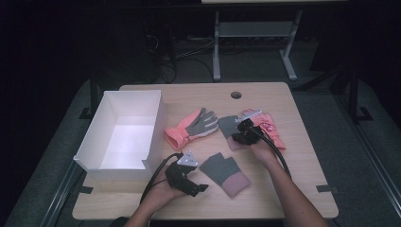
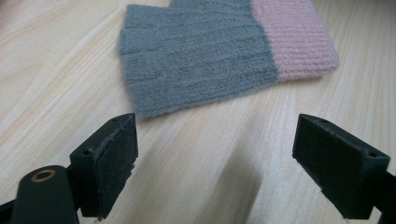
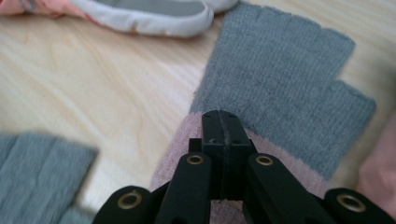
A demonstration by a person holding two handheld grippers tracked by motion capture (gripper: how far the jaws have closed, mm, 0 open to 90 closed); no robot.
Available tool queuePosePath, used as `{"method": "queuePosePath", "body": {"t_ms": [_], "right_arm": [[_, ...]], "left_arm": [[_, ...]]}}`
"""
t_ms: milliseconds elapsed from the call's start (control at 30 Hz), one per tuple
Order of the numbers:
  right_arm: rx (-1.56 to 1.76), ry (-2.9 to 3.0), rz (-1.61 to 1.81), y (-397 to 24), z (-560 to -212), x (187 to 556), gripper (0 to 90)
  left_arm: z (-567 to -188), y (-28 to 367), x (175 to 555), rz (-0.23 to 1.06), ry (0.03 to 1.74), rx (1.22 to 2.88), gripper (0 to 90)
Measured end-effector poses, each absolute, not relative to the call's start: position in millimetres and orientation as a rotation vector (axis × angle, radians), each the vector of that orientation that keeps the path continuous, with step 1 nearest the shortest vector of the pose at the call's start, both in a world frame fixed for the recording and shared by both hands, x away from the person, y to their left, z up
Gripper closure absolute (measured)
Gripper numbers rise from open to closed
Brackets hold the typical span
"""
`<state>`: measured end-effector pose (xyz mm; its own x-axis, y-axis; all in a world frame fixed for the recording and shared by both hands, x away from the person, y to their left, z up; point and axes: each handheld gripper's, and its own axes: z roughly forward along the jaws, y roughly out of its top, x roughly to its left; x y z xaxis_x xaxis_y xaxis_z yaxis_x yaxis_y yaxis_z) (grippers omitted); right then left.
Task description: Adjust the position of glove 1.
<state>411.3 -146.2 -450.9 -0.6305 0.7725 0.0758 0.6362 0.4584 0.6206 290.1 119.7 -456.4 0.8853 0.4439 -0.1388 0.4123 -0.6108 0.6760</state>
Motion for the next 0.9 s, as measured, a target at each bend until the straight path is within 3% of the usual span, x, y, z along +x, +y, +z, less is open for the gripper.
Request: {"method": "queuePosePath", "body": {"t_ms": [533, 700, 900], "right_arm": [[1.126, 2.561, 0.938, -170, -451, 359, 89.2], [1.130, 2.513, 0.979, -177, -442, 359, 74.8], [1.183, 2.491, 0.980, -182, -443, 371, 65.8]], "left_arm": [[-456, 119, 290, 0.052, 0.615, 2.302, 13.8], [-456, 120, 291, 0.047, 0.605, 2.312, 13.9], [-457, 121, 293, 0.048, 0.608, 2.309, 14.0]]}}
